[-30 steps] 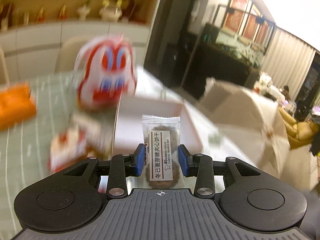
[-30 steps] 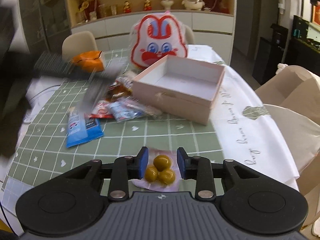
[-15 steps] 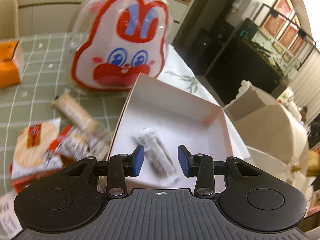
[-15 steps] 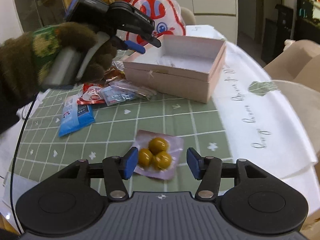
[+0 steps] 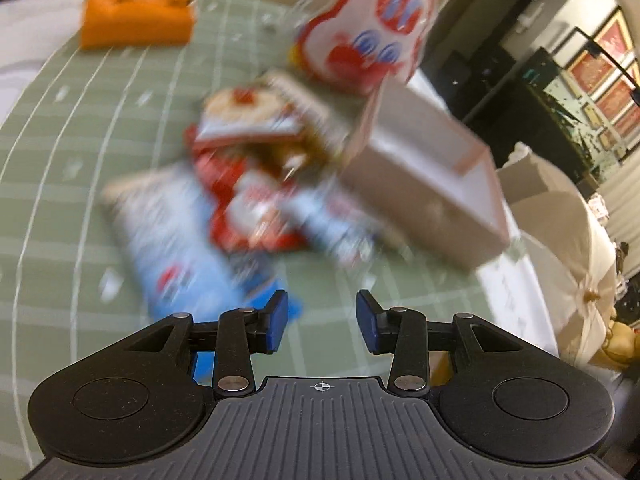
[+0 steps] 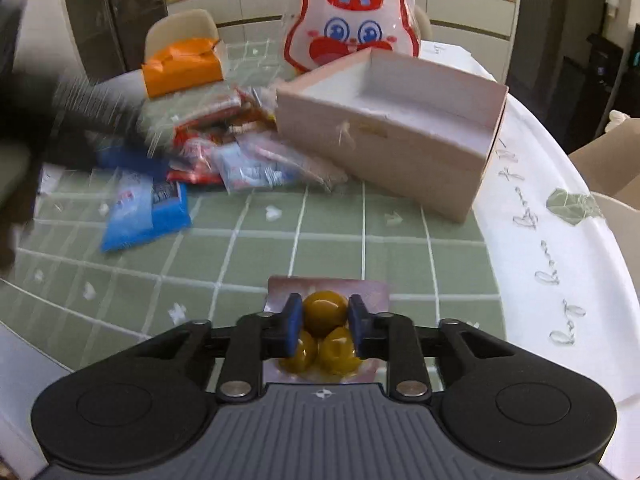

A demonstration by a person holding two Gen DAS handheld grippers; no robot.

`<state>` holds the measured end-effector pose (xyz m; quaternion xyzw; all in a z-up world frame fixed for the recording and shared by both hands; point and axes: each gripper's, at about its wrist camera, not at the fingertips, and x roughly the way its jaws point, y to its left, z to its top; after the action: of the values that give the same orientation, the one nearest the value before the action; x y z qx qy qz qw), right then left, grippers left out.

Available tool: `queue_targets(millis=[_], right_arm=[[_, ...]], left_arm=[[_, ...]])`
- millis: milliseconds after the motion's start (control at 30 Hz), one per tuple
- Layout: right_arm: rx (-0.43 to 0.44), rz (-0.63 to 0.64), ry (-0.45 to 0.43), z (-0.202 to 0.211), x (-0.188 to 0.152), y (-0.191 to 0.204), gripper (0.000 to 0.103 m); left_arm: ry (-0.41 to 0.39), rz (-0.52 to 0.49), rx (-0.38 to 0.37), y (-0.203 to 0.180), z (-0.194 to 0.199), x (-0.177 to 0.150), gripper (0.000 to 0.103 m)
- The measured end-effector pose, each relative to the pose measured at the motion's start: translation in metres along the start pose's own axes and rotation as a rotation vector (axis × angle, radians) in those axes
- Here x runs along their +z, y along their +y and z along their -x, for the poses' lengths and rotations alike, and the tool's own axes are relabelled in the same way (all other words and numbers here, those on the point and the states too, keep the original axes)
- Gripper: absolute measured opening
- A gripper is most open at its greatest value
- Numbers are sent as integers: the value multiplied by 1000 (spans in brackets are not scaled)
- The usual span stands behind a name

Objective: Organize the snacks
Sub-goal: 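Lift the blister pack into the pink box and open the right tool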

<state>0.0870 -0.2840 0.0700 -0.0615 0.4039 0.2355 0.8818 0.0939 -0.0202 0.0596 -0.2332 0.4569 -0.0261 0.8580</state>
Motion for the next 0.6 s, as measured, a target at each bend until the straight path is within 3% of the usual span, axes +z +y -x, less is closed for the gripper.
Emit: queue_targets(millis=[67,100,133,300,433,467,533,567,600], right_arm=[[6,-1,-36,8,21,-7,20],[3,-1,-54,12,34,-10,7],[5,-1,-69,13,44,-13,0],[-51,64,-192,13,110,-19,1],[3,80,-167,-6,133,-26,2],[24,68,-139,-13,131,-27,5],[81,19,-63,-27,117,-30,22],[90,-10,-32,-36,107,-31,42],[83,-31,-15,-42,97,-29,55]], left_arm=[[23,37,-3,11,4,-13,42],[30,57,-4,17,5,-19,42],[33,75,-3,22,7,-24,42],[33,102,12,30,15,-34,42],[18,107,17,29,16,-36,42],[19,104,19,28,15,-36,42],[23,103,27,27,14,-38,42],[28,106,32,26,12,-38,42],[32,109,37,25,10,-38,42]])
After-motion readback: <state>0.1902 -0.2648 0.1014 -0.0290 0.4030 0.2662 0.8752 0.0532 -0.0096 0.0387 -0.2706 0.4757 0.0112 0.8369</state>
